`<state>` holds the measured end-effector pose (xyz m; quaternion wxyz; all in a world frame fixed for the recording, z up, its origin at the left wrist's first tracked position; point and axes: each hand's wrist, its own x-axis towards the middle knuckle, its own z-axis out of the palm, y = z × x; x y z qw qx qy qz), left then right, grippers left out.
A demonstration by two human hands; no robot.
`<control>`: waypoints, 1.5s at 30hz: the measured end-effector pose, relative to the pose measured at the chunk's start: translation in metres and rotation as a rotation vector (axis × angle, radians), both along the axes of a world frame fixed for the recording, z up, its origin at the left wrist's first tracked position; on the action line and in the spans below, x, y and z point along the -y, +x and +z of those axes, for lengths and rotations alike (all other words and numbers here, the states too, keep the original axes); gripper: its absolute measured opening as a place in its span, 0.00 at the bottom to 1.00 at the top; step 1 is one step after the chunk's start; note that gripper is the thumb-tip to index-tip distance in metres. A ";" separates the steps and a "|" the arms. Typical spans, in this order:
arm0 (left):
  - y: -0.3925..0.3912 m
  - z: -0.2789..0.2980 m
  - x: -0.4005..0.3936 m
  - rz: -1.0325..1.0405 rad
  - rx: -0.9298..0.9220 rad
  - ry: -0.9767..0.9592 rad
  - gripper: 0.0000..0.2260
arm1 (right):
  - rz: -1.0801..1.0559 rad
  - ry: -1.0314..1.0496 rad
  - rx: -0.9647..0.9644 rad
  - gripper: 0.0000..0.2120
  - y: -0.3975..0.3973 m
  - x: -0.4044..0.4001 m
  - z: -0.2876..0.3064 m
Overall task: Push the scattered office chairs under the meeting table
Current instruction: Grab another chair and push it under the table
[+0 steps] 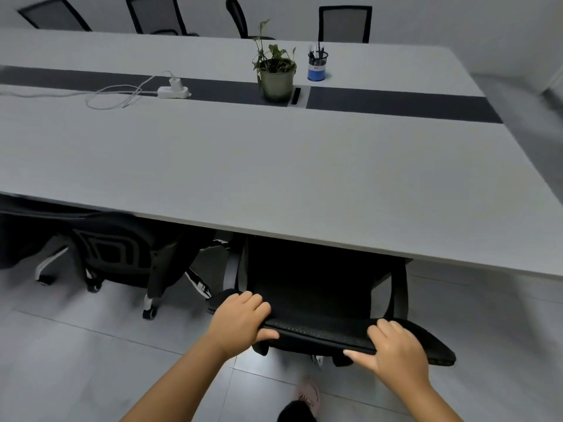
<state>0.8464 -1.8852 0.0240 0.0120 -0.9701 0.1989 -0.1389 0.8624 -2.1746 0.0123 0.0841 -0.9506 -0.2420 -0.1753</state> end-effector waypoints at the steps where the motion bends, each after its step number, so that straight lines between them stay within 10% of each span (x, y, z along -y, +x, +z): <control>1: 0.010 0.001 0.001 0.001 -0.014 0.001 0.28 | -0.007 -0.001 0.003 0.36 0.010 0.001 0.001; 33: 0.155 -0.010 0.001 -0.030 0.144 -0.039 0.23 | -0.044 -0.007 0.265 0.26 0.154 0.003 -0.017; 45: 0.145 0.028 0.001 0.028 -0.378 -0.373 0.26 | -0.292 0.110 -0.025 0.26 0.133 -0.005 0.004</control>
